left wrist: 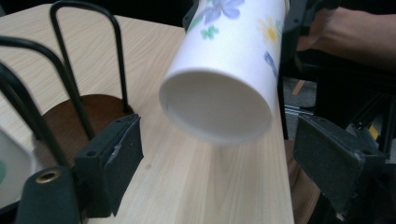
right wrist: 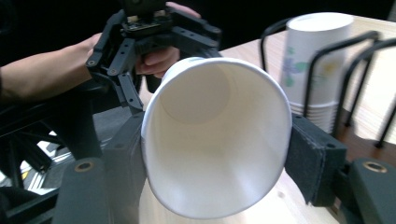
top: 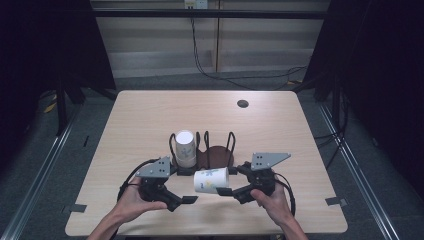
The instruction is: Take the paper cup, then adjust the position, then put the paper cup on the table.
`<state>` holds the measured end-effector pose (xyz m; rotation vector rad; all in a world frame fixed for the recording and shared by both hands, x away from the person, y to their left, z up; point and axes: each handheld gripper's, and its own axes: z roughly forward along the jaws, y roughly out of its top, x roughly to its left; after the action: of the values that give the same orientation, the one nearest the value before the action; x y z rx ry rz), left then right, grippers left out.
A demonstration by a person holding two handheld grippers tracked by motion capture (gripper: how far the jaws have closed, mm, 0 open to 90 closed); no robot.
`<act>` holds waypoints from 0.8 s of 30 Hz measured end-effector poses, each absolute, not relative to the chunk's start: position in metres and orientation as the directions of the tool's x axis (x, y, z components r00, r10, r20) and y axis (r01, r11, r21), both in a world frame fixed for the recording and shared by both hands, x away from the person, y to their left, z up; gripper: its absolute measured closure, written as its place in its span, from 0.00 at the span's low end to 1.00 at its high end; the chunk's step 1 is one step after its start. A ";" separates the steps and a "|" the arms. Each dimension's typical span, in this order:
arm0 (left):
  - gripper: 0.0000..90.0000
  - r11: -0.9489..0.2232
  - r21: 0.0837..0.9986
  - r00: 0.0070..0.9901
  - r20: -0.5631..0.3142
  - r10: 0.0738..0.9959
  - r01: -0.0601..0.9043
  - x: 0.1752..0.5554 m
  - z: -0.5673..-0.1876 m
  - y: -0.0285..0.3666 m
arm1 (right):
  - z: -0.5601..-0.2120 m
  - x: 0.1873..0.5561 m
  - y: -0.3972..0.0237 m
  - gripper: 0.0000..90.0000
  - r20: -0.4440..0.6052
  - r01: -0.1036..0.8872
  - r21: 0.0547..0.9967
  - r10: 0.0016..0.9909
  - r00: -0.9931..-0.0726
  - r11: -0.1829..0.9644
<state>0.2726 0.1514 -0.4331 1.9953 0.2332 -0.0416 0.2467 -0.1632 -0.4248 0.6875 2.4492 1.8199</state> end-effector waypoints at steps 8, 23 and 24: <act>0.18 -0.395 0.893 0.969 -0.145 0.203 0.216 0.276 -0.434 0.164 | -0.425 0.249 -0.184 0.33 0.252 0.390 0.888 0.449 -0.857 0.246; 0.18 -0.423 0.871 0.957 -0.151 0.249 0.248 0.281 -0.438 0.173 | -0.426 0.255 -0.209 0.33 0.238 0.452 0.832 0.530 -0.814 0.321; 0.18 -0.425 0.870 0.955 -0.152 0.254 0.251 0.282 -0.439 0.175 | -0.425 0.255 -0.211 0.33 0.236 0.457 0.827 0.536 -0.811 0.327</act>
<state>0.2820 0.1746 -0.4387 2.0284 0.3598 0.0037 0.2552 -0.2112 -0.4251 0.9350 2.4934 1.5117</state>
